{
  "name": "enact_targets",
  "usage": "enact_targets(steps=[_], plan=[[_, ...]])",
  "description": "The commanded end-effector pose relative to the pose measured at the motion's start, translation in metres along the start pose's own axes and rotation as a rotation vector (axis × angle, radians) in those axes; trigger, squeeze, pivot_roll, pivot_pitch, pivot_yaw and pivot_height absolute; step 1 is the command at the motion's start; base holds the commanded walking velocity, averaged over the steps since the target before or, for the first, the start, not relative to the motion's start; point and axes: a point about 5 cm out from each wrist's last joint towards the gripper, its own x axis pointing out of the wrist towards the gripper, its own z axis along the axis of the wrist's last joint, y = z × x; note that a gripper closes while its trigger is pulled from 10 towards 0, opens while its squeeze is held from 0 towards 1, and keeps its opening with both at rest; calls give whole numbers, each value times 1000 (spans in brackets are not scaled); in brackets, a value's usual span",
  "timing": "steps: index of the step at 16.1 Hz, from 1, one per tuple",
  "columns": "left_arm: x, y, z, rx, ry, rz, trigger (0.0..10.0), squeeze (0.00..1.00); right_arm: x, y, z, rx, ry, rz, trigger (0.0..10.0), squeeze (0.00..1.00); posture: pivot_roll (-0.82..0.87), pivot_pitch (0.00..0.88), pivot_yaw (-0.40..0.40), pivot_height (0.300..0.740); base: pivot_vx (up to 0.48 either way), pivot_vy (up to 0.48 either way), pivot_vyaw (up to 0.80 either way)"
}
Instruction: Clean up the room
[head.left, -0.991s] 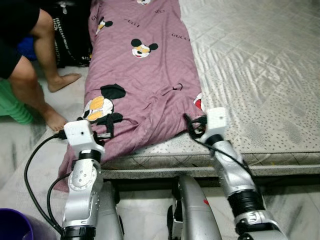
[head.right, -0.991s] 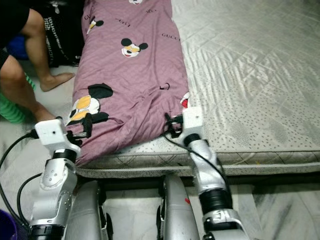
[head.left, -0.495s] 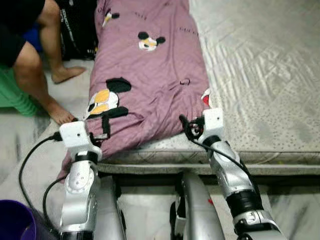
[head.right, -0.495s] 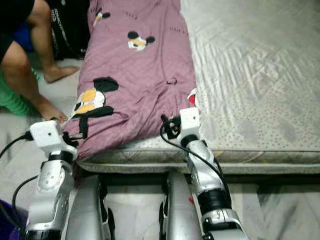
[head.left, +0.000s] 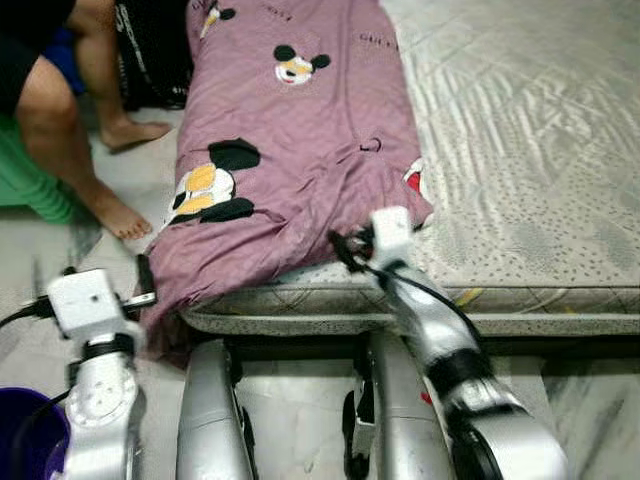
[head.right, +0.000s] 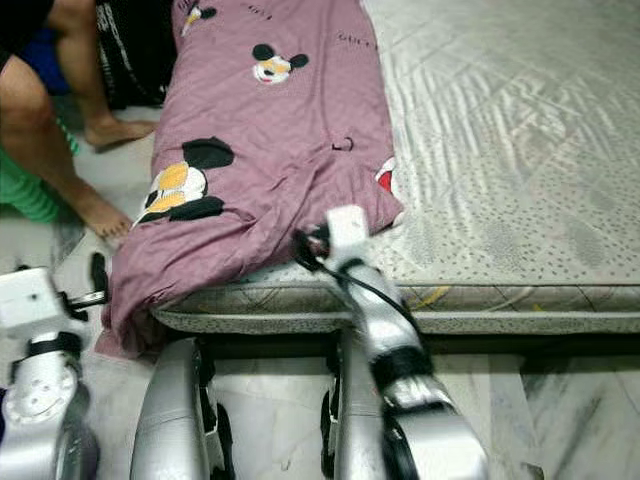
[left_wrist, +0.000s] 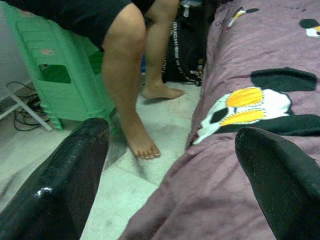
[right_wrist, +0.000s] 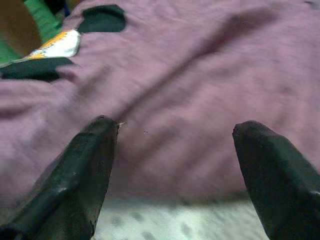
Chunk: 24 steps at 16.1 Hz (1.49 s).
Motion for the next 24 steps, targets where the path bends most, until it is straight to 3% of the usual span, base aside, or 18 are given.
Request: enact_targets(steps=[1, 7, 9, 11, 13, 16, 17, 22, 24], plan=[[-4, 4, 1, 5, 7, 0, 10000, 0, 5, 3, 6, 12, -17, -6, 10000, 0, 174, 250, -20, 557, 0, 0, 0], [-8, -23, 13, -18, -21, -123, 10000, 0, 32, 19, 43, 58, -56, -67, 10000, 0, 197, 245, -20, 557, 0, 0, 0], [-7, -21, 15, -13, -25, -118, 10000, 0, 36, 21, 48, -9, -33, -132, 10000, 0, 206, 240, -33, 557, 0, 0, 0], [-5, -19, 16, -10, -29, -105, 10000, 0, 38, 23, 45, -136, 14, -190, 10000, 0, 208, 230, -45, 557, 0, 0, 0], [-5, -21, 17, -13, -29, -102, 10000, 0, 36, 24, 31, -199, 85, -216, 10000, 0, 212, 225, -50, 557, 0, 0, 0], [-6, -24, 16, -17, -25, -106, 10000, 0, 32, 20, 19, -194, 152, -248, 10000, 0, 209, 221, -51, 557, 0, 0, 0], [-6, -24, 15, -19, -22, -105, 10000, 0, 31, 18, 16, -164, 164, -265, 0, 0, 210, 220, -53, 557, 0, 0, 0], [-4, -25, 16, -24, -25, -96, 10000, 0, 33, 13, 26, -128, 115, -311, 0, 0, 208, 212, -57, 557, 0, 0, 0], [-3, -25, 15, -30, -22, -89, 10000, 0, 31, 9, 21, -99, 146, -319, 0, 0, 204, 208, -57, 557, 0, 0, 0]])
